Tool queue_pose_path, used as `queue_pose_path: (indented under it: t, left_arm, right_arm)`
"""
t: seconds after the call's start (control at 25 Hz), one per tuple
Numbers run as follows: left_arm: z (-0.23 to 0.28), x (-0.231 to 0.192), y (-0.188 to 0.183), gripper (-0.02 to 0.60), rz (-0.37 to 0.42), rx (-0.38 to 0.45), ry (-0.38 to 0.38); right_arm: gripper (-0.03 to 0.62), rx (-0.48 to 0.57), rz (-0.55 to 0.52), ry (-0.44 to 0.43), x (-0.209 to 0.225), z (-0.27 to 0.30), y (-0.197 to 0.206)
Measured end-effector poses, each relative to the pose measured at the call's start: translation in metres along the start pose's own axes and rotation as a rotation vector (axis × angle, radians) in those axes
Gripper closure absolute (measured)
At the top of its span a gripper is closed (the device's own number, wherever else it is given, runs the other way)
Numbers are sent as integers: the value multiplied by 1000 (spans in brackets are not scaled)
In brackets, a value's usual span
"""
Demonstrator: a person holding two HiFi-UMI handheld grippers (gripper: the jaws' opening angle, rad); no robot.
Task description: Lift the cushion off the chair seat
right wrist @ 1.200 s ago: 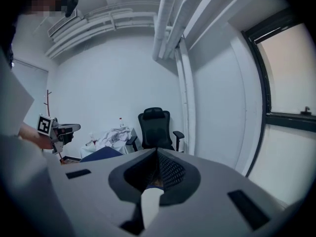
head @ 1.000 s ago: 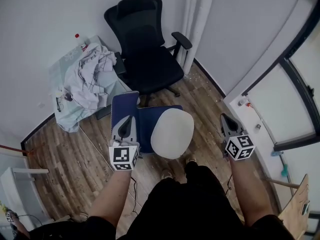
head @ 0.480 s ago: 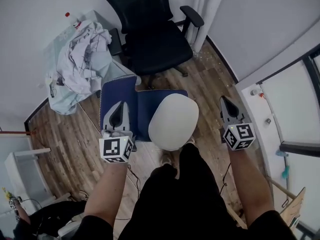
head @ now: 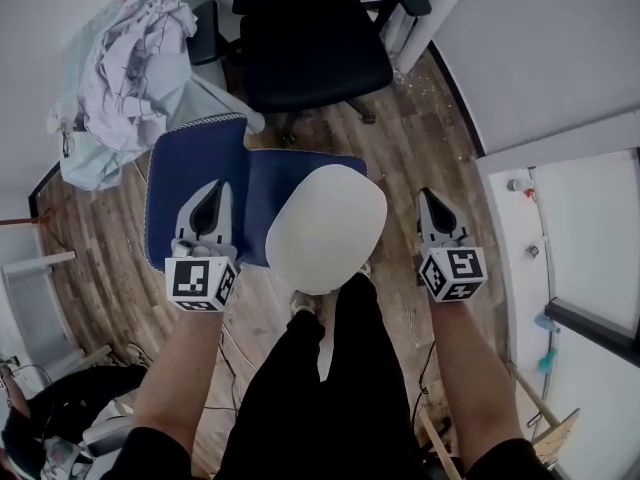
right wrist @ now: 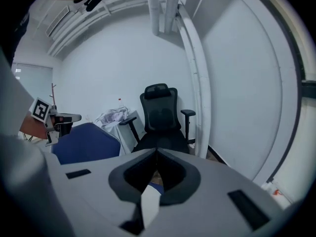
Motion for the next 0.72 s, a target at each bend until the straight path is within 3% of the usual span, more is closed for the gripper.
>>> queue_pose_path:
  t: [0.36, 0.72]
  left_arm:
    - [47, 21, 56, 577, -25, -56, 16]
    - [56, 46, 122, 577, -1, -84, 64]
  right_arm:
    - [582, -6, -25, -55, 26, 64, 37]
    - [582, -93, 7, -147, 27, 85, 116]
Point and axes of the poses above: the fingertips, and each gripper's own axes: z forward along the fingers, x to its right, y out of its underside, the point moved 3 cm from there along -z, backward along the fingers, and after that the axes turned 13 degrees about -y, right-handed, at the moved point
